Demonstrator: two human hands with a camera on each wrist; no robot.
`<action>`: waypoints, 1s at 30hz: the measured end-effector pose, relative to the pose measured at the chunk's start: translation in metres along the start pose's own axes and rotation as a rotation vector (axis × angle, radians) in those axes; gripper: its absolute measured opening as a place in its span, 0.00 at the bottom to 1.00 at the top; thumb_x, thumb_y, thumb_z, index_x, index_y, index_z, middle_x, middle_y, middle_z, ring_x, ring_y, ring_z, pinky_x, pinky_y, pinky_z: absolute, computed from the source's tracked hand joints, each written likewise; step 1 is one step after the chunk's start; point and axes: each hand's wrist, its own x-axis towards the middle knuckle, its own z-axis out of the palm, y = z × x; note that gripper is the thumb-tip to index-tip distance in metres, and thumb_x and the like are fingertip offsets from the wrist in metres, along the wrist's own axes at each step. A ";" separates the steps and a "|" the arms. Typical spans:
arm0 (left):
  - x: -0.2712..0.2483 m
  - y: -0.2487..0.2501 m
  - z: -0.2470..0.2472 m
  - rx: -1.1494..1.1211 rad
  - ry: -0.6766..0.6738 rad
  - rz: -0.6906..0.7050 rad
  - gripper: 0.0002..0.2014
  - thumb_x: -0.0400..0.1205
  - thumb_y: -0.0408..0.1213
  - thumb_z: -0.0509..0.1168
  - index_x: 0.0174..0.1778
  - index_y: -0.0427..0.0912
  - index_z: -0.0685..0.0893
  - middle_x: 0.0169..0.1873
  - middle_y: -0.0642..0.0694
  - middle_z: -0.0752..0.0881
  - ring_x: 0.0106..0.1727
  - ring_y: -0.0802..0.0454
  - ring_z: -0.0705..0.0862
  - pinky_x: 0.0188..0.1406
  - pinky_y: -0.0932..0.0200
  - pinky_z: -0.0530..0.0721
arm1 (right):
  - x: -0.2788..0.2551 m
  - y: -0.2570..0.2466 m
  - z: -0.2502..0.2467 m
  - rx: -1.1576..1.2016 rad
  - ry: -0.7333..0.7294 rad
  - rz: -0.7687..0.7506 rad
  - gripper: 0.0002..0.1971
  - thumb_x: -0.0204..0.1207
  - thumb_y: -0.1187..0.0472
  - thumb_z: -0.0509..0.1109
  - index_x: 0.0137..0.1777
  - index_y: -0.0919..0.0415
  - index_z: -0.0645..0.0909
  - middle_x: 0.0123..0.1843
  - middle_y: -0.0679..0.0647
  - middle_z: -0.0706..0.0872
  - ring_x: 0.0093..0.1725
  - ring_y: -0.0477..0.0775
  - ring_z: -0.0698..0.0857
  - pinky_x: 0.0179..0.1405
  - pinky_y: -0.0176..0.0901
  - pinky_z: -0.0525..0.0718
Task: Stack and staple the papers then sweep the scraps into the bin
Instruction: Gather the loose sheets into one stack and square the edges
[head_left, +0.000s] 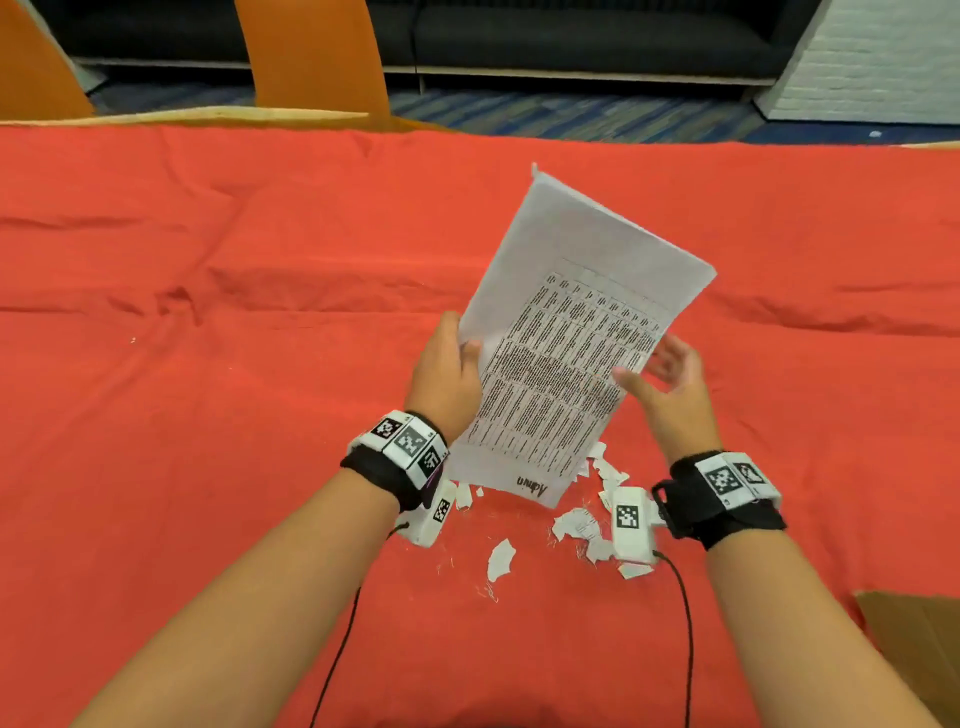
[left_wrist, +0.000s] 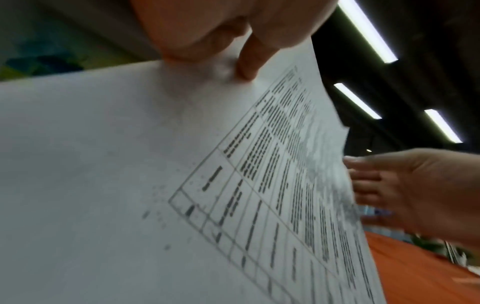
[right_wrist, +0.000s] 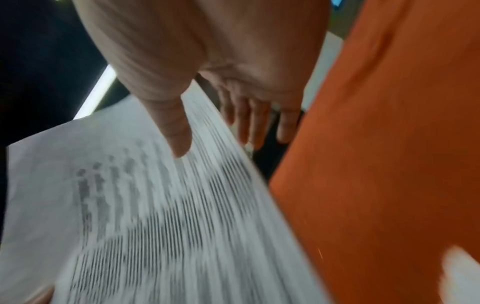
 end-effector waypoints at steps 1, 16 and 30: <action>0.007 0.008 -0.007 0.098 -0.023 0.038 0.03 0.84 0.30 0.55 0.50 0.36 0.72 0.39 0.40 0.82 0.41 0.37 0.82 0.37 0.47 0.78 | 0.004 -0.014 -0.010 -0.050 0.081 -0.100 0.48 0.61 0.49 0.80 0.78 0.58 0.59 0.76 0.55 0.70 0.74 0.52 0.73 0.77 0.59 0.68; -0.002 0.051 0.013 0.957 -0.176 0.597 0.07 0.67 0.32 0.67 0.39 0.43 0.80 0.32 0.47 0.82 0.31 0.47 0.82 0.32 0.56 0.75 | -0.009 -0.097 0.048 -1.364 -0.351 -0.629 0.10 0.74 0.64 0.61 0.52 0.58 0.79 0.49 0.56 0.89 0.55 0.60 0.86 0.67 0.52 0.67; 0.008 -0.027 -0.067 0.216 -0.099 0.087 0.13 0.77 0.40 0.71 0.56 0.43 0.80 0.51 0.48 0.86 0.55 0.50 0.83 0.59 0.51 0.79 | 0.001 -0.032 -0.026 -0.906 -0.423 -0.127 0.15 0.77 0.57 0.69 0.28 0.54 0.77 0.25 0.50 0.75 0.30 0.54 0.75 0.30 0.45 0.68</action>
